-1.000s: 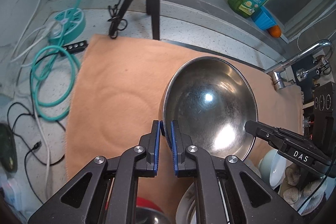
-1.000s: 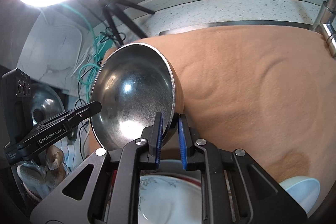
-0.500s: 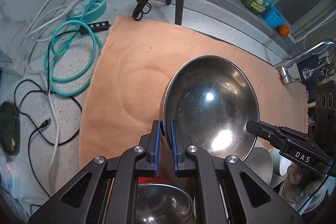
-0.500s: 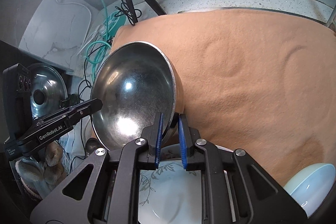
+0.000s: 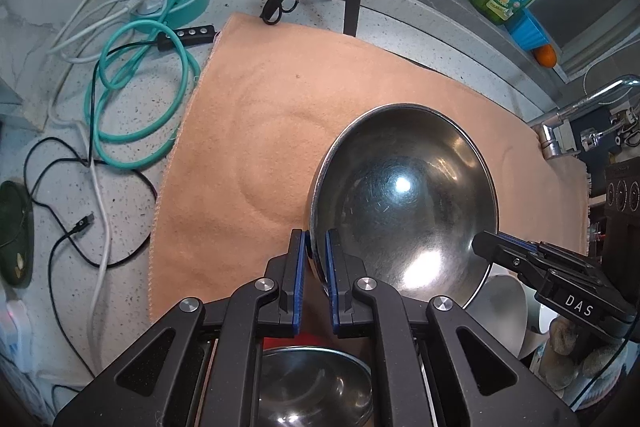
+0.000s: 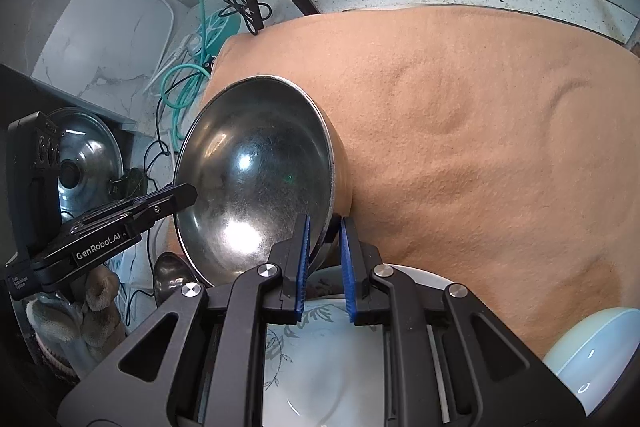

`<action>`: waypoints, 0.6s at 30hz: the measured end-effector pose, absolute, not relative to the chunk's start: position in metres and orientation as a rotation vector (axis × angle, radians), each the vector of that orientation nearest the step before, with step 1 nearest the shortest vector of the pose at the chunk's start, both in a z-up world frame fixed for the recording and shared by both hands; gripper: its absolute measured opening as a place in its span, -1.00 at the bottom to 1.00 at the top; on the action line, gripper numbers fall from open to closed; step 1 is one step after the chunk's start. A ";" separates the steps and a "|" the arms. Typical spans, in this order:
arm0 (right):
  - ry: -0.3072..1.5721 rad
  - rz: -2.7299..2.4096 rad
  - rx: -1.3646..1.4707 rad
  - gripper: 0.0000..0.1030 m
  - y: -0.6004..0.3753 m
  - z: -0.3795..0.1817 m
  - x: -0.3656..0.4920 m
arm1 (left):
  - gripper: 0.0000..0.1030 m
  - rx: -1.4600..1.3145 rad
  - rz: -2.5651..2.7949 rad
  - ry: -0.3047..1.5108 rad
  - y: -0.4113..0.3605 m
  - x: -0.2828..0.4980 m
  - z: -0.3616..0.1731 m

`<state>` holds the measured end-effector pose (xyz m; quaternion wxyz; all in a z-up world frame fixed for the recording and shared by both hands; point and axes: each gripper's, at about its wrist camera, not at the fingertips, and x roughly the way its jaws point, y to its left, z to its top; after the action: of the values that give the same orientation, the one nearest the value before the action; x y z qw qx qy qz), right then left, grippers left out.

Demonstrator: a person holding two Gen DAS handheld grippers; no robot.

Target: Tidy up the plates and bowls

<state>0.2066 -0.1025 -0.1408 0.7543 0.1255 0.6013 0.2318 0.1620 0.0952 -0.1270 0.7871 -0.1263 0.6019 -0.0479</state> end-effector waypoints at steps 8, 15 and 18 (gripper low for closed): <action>1.318 0.512 0.261 -0.71 -0.101 -0.142 0.207 | -0.84 -0.273 -0.106 1.298 0.095 0.161 -0.127; 1.302 0.516 0.260 -0.70 -0.104 -0.137 0.205 | -0.81 -0.283 -0.098 1.285 0.099 0.159 -0.122; 1.278 0.510 0.259 -0.70 -0.109 -0.129 0.204 | -0.80 -0.288 -0.092 1.265 0.103 0.156 -0.115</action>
<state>0.2035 -0.1087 -0.1290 0.7650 0.1193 0.5879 0.2345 0.1560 0.1028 -0.1145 0.7959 -0.1341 0.5888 -0.0426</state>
